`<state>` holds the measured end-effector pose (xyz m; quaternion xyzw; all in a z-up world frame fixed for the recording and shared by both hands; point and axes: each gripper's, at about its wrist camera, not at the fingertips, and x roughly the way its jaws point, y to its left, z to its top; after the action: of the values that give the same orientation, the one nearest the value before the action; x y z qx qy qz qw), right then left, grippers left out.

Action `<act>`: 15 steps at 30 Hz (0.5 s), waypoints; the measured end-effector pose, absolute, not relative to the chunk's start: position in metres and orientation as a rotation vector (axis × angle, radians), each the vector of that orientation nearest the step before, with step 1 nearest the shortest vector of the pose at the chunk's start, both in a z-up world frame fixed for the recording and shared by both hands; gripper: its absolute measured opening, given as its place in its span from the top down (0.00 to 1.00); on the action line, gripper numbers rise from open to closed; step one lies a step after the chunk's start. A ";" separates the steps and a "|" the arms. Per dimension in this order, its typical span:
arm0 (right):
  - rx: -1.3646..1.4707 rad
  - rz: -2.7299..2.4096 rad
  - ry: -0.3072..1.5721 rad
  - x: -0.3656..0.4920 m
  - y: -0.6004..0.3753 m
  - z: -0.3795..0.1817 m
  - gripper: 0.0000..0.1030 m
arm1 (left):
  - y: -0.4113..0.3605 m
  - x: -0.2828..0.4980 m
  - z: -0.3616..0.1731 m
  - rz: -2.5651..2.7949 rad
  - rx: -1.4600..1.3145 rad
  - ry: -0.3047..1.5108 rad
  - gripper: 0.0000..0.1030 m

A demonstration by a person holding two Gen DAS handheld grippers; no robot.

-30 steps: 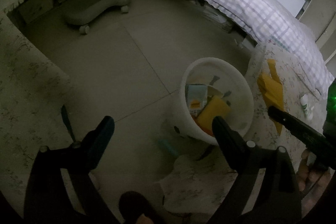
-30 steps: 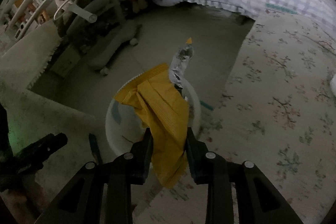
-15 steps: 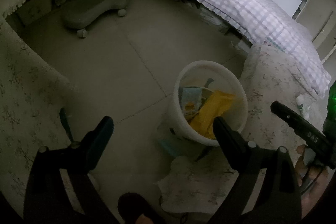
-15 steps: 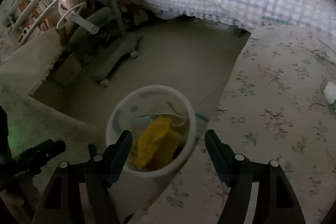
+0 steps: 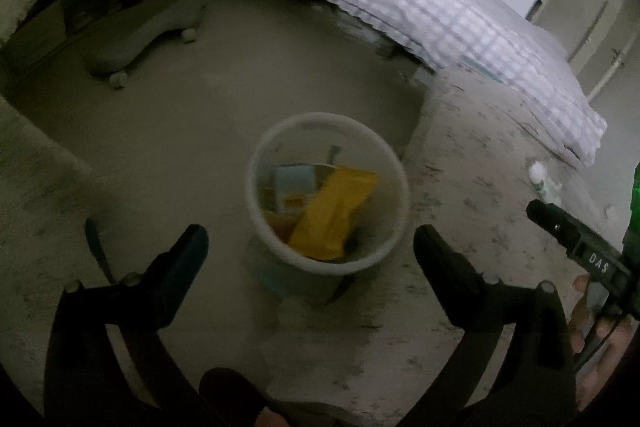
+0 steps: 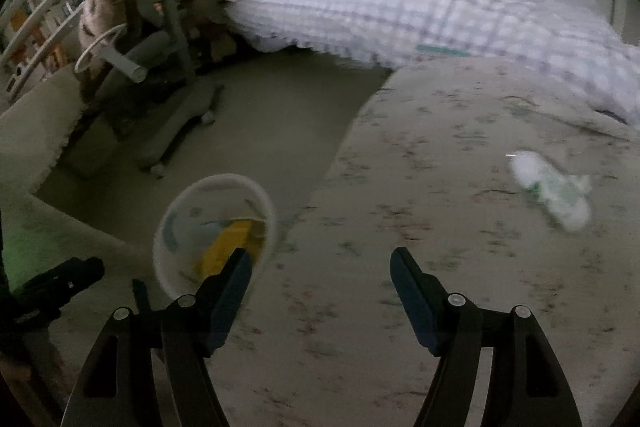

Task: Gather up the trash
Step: 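Reach the right tool to the small white tissue and grasp it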

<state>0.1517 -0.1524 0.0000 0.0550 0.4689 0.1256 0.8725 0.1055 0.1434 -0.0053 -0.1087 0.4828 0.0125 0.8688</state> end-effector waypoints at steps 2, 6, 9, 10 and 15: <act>0.107 0.234 0.975 0.148 -0.170 0.004 0.28 | 0.132 0.108 -0.005 0.005 -0.216 1.016 0.01; 0.101 0.169 0.968 0.140 -0.211 0.010 0.26 | 0.105 0.116 -0.003 -0.051 -0.191 1.024 0.01; 0.092 0.102 0.970 0.138 -0.244 0.014 0.25 | 0.088 0.120 -0.003 -0.080 -0.185 1.039 0.01; 0.093 0.070 0.978 0.138 -0.257 0.015 0.25 | 0.083 0.121 -0.003 -0.085 -0.186 1.043 0.01; 0.148 -0.035 1.004 0.144 -0.306 0.019 0.25 | 0.060 0.132 -0.007 -0.113 -0.201 1.076 0.01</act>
<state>0.1438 -0.3060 0.0193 0.0710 0.4807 -0.0169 0.8738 0.1322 0.0604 -0.0071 -0.0957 0.5113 -0.0539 0.8524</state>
